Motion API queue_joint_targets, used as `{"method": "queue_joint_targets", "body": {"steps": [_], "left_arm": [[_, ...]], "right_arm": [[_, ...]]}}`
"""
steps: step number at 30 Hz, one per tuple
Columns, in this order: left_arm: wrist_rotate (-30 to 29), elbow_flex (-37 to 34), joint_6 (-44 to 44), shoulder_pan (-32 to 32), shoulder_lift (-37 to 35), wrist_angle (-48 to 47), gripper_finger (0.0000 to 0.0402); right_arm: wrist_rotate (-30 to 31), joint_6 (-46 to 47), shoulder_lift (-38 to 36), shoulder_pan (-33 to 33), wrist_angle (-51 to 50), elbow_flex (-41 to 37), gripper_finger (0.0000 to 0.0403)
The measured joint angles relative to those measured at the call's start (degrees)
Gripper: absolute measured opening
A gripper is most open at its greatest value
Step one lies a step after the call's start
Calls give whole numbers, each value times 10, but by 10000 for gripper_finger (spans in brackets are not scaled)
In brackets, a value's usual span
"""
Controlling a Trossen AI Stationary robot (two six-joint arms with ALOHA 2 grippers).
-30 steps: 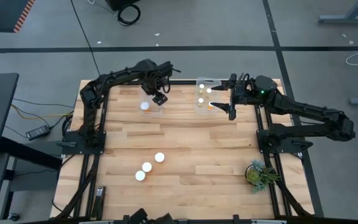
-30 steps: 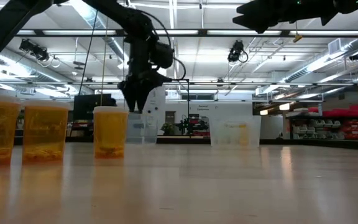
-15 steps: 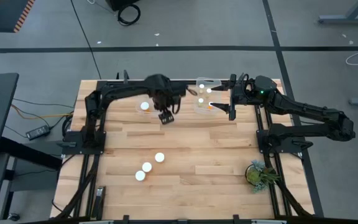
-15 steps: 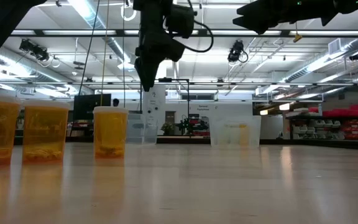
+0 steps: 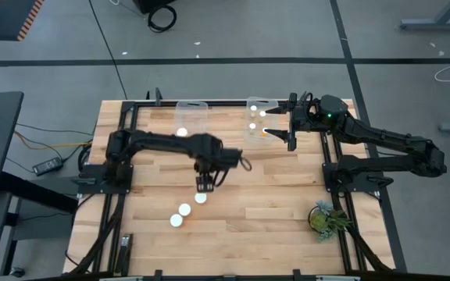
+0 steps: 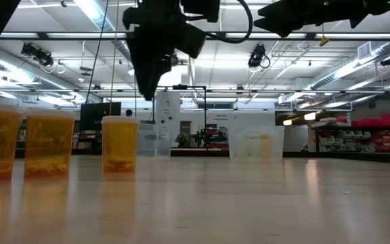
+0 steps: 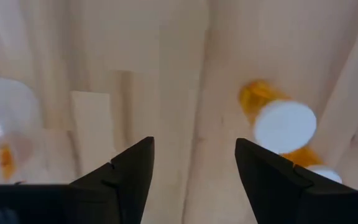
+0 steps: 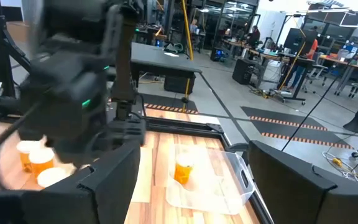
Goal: Pick and place medicine bottles into bin by pill shape (circle, oval)
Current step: Put the top big orange pill bottle into the left transparent bin
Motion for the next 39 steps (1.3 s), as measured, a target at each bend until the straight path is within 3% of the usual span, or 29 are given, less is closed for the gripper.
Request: {"method": "queue_joint_targets", "body": {"steps": [10, 26, 39], "left_arm": [[0, -40, -57, -77, 0, 24, 226], [-1, -41, -86, -108, 1, 62, 346], [-7, -95, -89, -126, 4, 104, 355]], "right_arm": [[0, 0, 0, 0, 0, 0, 305], [0, 1, 0, 0, 0, 0, 305], [0, 2, 0, 0, -2, 0, 305]]}}
